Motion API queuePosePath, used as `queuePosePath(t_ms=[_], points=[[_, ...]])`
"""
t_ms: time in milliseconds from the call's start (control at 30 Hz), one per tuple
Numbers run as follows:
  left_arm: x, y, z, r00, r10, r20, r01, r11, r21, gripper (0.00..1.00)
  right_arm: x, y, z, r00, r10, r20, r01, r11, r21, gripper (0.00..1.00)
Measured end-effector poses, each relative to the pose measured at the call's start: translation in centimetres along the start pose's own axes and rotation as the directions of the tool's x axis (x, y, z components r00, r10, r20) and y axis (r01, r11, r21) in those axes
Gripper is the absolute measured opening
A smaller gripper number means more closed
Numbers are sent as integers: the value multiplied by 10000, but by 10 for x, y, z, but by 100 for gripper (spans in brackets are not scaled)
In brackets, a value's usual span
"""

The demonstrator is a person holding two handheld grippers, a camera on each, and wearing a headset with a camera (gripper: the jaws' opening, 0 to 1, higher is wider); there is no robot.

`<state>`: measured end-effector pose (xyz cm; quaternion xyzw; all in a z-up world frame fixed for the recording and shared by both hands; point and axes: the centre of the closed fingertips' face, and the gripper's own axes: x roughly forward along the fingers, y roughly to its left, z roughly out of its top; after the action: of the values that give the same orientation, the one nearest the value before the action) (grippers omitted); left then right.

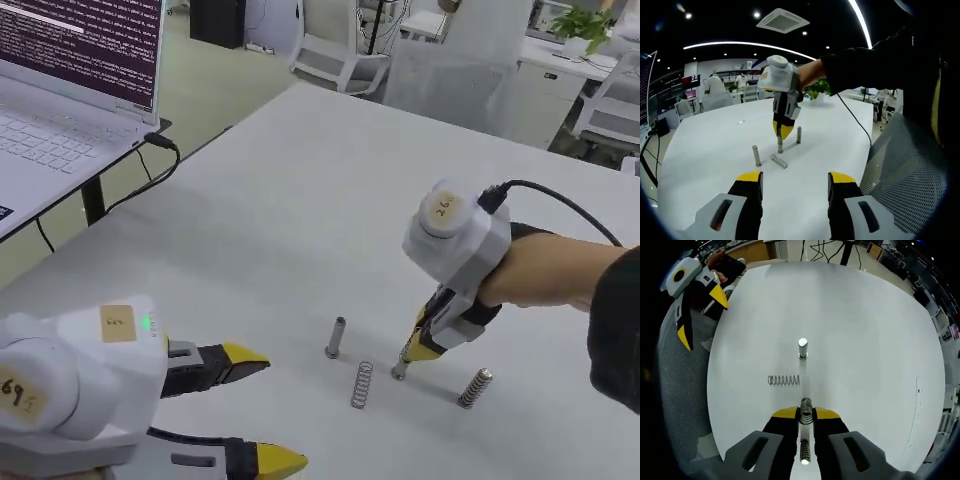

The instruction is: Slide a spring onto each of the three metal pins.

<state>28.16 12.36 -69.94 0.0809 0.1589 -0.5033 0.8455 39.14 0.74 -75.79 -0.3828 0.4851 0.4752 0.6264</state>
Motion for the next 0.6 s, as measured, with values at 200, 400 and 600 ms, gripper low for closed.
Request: queuePosePath(t_ms=[200, 400, 600], points=[[0, 0, 0, 10000, -28, 1, 28, 10000, 9, 47, 11, 3, -1, 10000, 68, -55, -68, 10000, 15, 9], [0, 0, 0, 10000, -30, -4, 30, 10000, 5, 46, 18, 5, -2, 9999, 67, -123, -66, 10000, 36, 9], [0, 0, 0, 10000, -43, -11, 43, 10000, 6, 46, 22, 6, -4, 9998, 40, -200, -40, 10000, 19, 9]])
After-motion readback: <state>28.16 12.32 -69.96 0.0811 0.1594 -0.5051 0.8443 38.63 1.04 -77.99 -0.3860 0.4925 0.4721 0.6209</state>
